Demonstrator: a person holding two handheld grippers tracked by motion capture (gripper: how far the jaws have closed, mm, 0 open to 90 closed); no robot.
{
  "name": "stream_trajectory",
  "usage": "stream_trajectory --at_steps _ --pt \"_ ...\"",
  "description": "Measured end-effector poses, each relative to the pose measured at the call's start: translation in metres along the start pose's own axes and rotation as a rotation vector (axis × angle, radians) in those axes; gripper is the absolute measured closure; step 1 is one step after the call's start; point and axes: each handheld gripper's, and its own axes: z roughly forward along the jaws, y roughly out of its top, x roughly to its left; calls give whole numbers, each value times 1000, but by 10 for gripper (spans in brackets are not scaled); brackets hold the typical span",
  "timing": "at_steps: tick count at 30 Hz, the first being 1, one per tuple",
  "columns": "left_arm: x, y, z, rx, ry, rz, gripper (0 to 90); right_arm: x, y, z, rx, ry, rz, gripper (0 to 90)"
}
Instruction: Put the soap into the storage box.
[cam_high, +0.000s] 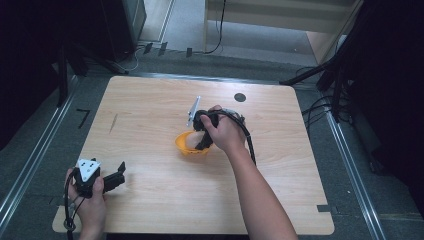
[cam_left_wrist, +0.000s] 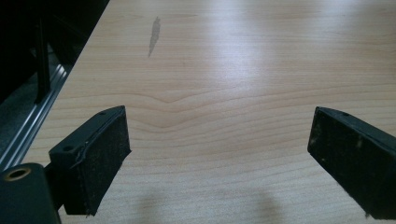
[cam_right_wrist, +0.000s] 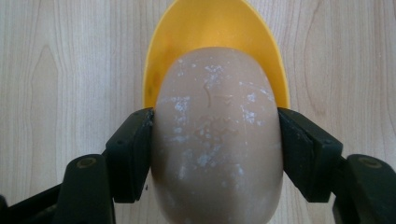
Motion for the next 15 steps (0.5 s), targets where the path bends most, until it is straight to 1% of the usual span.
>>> stream_trajectory --at_steps 2,3,5,7,9,10,15 --pt "0 0 0 0 0 0 61 0 0 0 -2 -5 -6 333" --pt "0 0 0 -1 0 1 61 1 0 -1 -17 -1 -14 361" --pt "0 0 0 0 1 0 62 1 0 -2 -27 -3 -19 348" --pt "0 0 0 0 1 1 63 0 -1 -3 -32 -3 -12 316" --pt "0 0 0 1 0 -1 63 -1 -2 -3 -26 -11 -11 315" --pt "0 0 0 0 -1 -2 63 0 -2 -3 -22 -7 -1 315" --pt "0 0 0 0 1 0 63 2 -5 -7 -33 -20 12 322"
